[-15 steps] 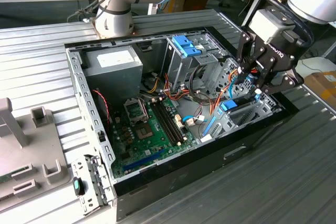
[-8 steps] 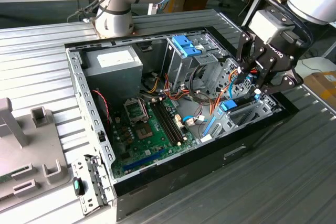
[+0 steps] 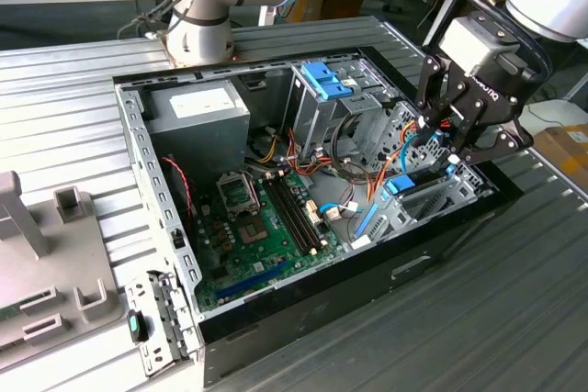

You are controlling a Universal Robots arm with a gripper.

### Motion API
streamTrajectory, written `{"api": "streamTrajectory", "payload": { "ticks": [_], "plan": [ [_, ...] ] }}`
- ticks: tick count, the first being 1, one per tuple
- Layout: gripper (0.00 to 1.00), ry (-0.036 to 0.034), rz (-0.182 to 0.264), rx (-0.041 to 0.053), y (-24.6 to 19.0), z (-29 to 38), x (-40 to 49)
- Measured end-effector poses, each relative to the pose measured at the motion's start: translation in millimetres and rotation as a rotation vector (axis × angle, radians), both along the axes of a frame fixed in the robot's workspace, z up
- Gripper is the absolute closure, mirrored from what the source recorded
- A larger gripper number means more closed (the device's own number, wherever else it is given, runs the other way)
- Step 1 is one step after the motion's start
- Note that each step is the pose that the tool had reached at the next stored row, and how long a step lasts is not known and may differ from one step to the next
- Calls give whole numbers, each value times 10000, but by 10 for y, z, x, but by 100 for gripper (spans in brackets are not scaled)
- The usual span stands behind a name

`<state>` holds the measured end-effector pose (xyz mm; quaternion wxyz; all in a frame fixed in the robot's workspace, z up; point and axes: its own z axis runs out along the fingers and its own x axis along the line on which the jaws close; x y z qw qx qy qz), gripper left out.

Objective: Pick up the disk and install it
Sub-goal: 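Insert the disk into the insertion slot, then insert the first disk wire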

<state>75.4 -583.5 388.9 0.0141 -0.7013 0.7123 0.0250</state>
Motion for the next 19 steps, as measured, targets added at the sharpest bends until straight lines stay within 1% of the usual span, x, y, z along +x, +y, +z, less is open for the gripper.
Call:
{"api": "streamTrajectory", "payload": {
  "ticks": [2, 4, 6, 8, 9, 10, 11, 12, 15, 19],
  "plan": [
    [56, 0, 2, 1, 0, 0, 17],
    [56, 0, 1, 0, 1, 0, 57],
    [56, 0, 1, 0, 3, 0, 129],
    [56, 0, 0, 0, 6, 0, 176],
    [56, 1, 1, 1, 12, -2, 234],
    [56, 0, 2, 1, 27, -3, 262],
    [56, 0, 2, 0, 70, -4, 263],
    [56, 0, 1, 3, 83, -6, 262],
    [56, 0, 1, 1, 98, -5, 262],
    [56, 0, 1, 0, 102, -5, 262]
  ]
}}
